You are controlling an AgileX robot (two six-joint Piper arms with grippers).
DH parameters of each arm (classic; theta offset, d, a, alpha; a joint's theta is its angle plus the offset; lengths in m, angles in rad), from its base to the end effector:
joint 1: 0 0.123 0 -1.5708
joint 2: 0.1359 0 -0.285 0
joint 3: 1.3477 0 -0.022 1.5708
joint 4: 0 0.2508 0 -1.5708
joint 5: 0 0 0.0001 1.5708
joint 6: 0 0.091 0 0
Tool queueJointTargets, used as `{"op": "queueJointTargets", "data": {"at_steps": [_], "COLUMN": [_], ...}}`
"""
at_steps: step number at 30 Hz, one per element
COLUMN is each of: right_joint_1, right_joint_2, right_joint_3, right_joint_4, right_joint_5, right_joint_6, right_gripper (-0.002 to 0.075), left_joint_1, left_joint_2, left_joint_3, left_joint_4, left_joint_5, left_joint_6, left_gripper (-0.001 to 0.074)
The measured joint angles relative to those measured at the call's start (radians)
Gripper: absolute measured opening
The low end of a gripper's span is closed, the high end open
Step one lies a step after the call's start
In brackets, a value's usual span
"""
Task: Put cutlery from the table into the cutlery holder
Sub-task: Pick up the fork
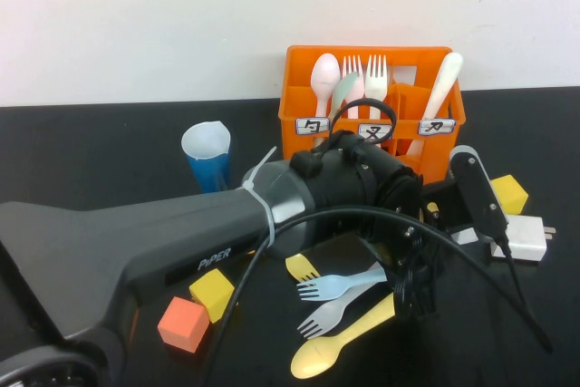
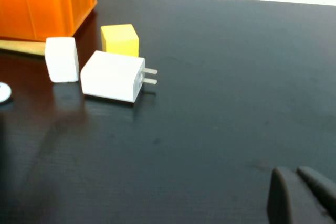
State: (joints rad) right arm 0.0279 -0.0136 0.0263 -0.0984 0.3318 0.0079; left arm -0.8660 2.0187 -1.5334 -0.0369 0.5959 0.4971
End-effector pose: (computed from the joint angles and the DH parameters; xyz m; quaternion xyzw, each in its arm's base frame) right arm 0.0536 -0.0014 0.1753 -0.0350 0.7907 -0.0302 0.6104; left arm 0.2878 -0.3412 0.2075 0.5948 0.7518 -0.0662 0.2769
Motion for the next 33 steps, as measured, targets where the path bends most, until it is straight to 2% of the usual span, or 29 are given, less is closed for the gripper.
{"op": "queueJointTargets", "data": {"at_steps": [7, 13, 18, 22, 28, 33], "right_joint_1": [0.000, 0.000, 0.000, 0.000, 0.000, 0.000], "right_joint_2": [0.000, 0.000, 0.000, 0.000, 0.000, 0.000], "right_joint_3": [0.000, 0.000, 0.000, 0.000, 0.000, 0.000], "right_joint_4": [0.000, 0.000, 0.000, 0.000, 0.000, 0.000], "right_joint_5": [0.000, 0.000, 0.000, 0.000, 0.000, 0.000], "right_joint_6": [0.000, 0.000, 0.000, 0.000, 0.000, 0.000], "right_gripper": [-0.0003, -0.0003, -0.0003, -0.0003, -0.0003, -0.0003], "left_joint_1": [0.004, 0.006, 0.006, 0.009, 0.015, 0.023], "left_joint_2": [0.019, 0.034, 0.037, 0.037, 0.039, 0.039], "left_joint_3": [0.000, 0.000, 0.000, 0.000, 0.000, 0.000], "left_joint_4": [0.018, 0.019, 0.019, 0.013, 0.000, -0.002], "left_joint_5": [-0.006, -0.011, -0.023, -0.025, -0.019, -0.012], "left_joint_6": [0.018, 0.035, 0.041, 0.041, 0.041, 0.041], "left_gripper": [0.0251, 0.0399, 0.0440, 0.0435, 0.0344, 0.0320]}}
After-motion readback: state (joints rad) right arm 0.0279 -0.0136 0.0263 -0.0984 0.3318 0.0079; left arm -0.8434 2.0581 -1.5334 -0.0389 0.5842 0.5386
